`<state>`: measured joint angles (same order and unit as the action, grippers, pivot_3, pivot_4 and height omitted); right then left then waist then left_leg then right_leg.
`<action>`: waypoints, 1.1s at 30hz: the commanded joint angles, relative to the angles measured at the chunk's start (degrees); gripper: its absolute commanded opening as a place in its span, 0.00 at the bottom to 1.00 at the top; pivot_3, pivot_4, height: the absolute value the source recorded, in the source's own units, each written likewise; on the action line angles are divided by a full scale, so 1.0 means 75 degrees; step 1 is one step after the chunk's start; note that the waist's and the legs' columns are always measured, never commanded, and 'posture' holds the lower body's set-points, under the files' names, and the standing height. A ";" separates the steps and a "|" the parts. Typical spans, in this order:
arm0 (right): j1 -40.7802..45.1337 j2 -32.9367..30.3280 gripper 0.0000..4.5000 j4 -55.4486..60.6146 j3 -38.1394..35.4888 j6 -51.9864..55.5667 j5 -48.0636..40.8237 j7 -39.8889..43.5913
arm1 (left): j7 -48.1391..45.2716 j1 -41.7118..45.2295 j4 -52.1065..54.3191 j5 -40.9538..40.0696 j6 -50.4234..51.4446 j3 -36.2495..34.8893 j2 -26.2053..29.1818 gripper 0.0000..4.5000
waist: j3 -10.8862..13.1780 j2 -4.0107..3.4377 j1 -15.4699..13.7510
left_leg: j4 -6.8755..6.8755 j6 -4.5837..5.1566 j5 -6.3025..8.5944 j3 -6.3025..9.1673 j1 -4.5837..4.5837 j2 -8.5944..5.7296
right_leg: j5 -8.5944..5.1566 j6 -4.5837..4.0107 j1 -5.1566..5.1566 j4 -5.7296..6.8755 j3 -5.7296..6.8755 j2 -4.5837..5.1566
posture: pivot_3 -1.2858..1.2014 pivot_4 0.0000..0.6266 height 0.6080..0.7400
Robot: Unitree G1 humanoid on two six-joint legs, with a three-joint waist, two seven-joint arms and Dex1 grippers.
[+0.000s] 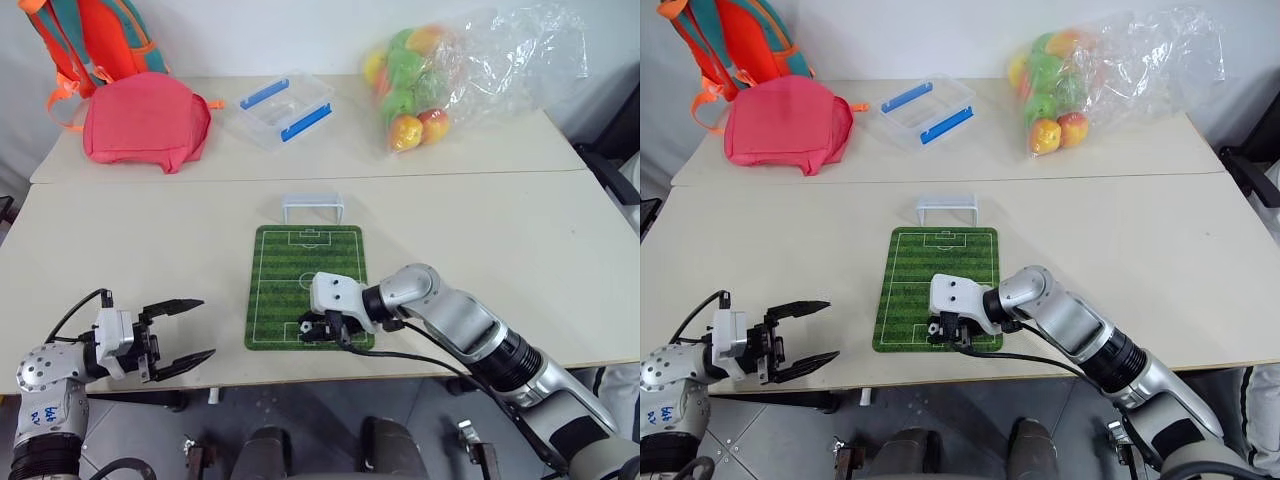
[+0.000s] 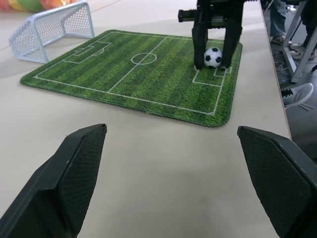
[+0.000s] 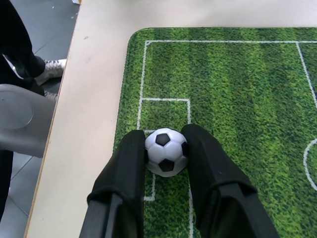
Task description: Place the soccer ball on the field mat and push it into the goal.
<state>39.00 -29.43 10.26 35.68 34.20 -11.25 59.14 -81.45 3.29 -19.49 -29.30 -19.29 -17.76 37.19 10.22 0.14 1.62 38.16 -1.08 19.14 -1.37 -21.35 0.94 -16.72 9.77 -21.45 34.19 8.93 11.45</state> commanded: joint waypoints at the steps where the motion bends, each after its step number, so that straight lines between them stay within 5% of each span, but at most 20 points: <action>1: -0.0139 0.0076 0.47 0.0217 -0.0243 -0.0144 -0.0041 0.0113 | 0.0064 0.0079 0.0109 -0.0149 -0.0002 -0.0096 0.0018 1.00 | 0.0000 0.0000 -0.0001 | 0.0000 0.0000 0.0000 0.0000 0.0000 0.0000 | 0.0000 0.0000 0.0000 0.0000 0.0000 0.0000 | 0.52 0.24 1.00; 3: -0.0158 0.0085 0.63 0.0340 -0.0320 -0.0074 -0.0103 0.0139 | 0.0085 0.0128 0.0090 -0.0132 0.0002 -0.0076 0.0009 1.00 | 0.0000 0.0000 -0.0001 | 0.0000 0.0000 0.0000 0.0000 0.0000 0.0000 | 0.0000 0.0000 0.0000 0.0000 0.0000 0.0000 | 0.52 0.24 1.00; 19: 0.0123 -0.0138 0.63 0.1860 -0.1261 0.0888 -0.1070 0.0663 | 0.0092 0.0534 -0.0023 -0.0127 0.0128 0.0100 -0.0086 1.00 | 0.0000 0.0000 -0.0005 | 0.0000 0.0000 0.0000 0.0000 0.0001 0.0000 | 0.0000 0.0000 0.0000 0.0000 0.0000 0.0000 | 0.52 0.24 1.00; 22: -0.0324 -0.0411 0.51 0.2316 -0.1152 0.0844 -0.1080 0.0676 | -0.0179 0.0520 -0.0028 -0.0233 0.0206 0.0117 -0.0057 1.00 | -0.0001 0.0001 -0.0006 | -0.0001 0.0000 0.0000 0.0000 0.0001 0.0000 | 0.0000 0.0000 0.0001 -0.0001 -0.0001 0.0000 | 0.52 0.24 1.00; 28: -0.0817 -0.0280 0.04 0.2107 -0.0707 0.0892 -0.0730 0.0225 | -0.0811 0.0362 0.0003 -0.0419 0.0332 0.0038 0.0055 1.00 | -0.0002 0.0003 0.0010 | -0.0002 -0.0001 0.0001 -0.0002 0.0001 0.0000 | 0.0000 0.0000 0.0001 -0.0001 -0.0001 0.0001 | 0.52 0.24 1.00; 33: -0.0849 0.0024 0.01 0.1690 -0.0543 0.0807 -0.0579 0.0034 | -0.0828 0.0233 0.0129 -0.0627 0.0553 -0.0067 0.0069 1.00 | -0.0002 0.0003 0.0001 | 0.0000 -0.0001 0.0001 -0.0009 0.0009 0.0002 | 0.0000 -0.0001 0.0000 0.0007 -0.0007 0.0000 | 0.52 0.24 1.00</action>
<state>32.58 -29.87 22.39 31.22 41.01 -15.62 59.75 -85.94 5.80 -20.37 -32.19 -15.61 -16.98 36.87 10.21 0.16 1.63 38.16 -1.08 19.14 -1.43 -21.29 0.95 -16.72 9.77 -21.44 34.24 8.88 11.45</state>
